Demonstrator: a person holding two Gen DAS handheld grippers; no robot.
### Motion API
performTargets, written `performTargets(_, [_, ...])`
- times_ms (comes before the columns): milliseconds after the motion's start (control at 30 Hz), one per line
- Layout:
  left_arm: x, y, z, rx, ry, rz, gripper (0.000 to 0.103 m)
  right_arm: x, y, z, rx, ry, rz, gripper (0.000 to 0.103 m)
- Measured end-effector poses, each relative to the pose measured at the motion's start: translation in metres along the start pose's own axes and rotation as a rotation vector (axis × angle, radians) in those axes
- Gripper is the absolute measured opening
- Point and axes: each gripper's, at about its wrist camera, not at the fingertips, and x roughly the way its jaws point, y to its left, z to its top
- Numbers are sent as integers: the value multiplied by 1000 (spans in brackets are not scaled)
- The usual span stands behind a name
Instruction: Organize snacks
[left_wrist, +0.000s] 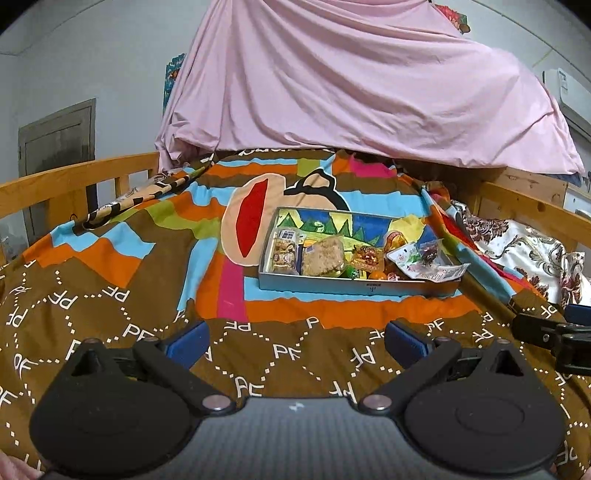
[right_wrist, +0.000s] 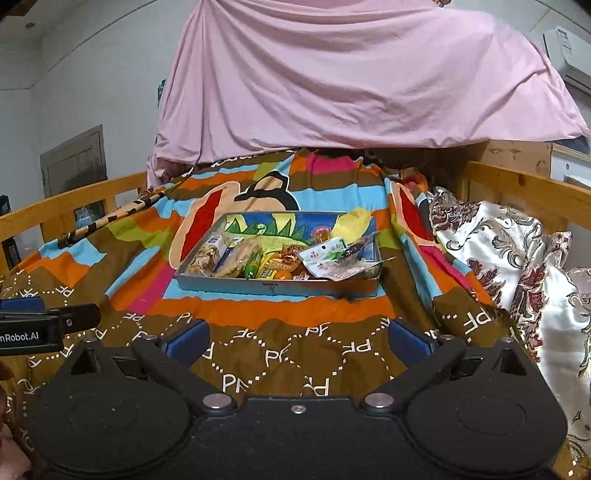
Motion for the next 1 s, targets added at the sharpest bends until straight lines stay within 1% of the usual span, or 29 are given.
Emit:
performTargets(200, [5, 1, -1, 0, 31, 9, 103, 2, 2, 0, -4, -3, 4, 102])
performTargets(400, [7, 4, 0, -18, 33, 16, 103, 2, 2, -2, -1, -35, -17, 102])
performTargets(567, [10, 6, 1, -29, 47, 19, 103, 6, 2, -4, 0, -29, -25, 102])
performTargets(667, [10, 8, 2, -44, 39, 11, 103, 5, 3, -4, -8, -40, -24, 102])
performTargets(767, [14, 8, 4, -73, 2, -2, 103, 4, 4, -3, -15, -74, -28, 102])
performTargets(867, [18, 6, 3, -68, -25, -2, 103, 5, 4, -2, -14, -106, -40, 102])
performTargets(1000, [21, 3, 0, -55, -19, -2, 103, 16, 4, -1, -4, -116, -61, 102])
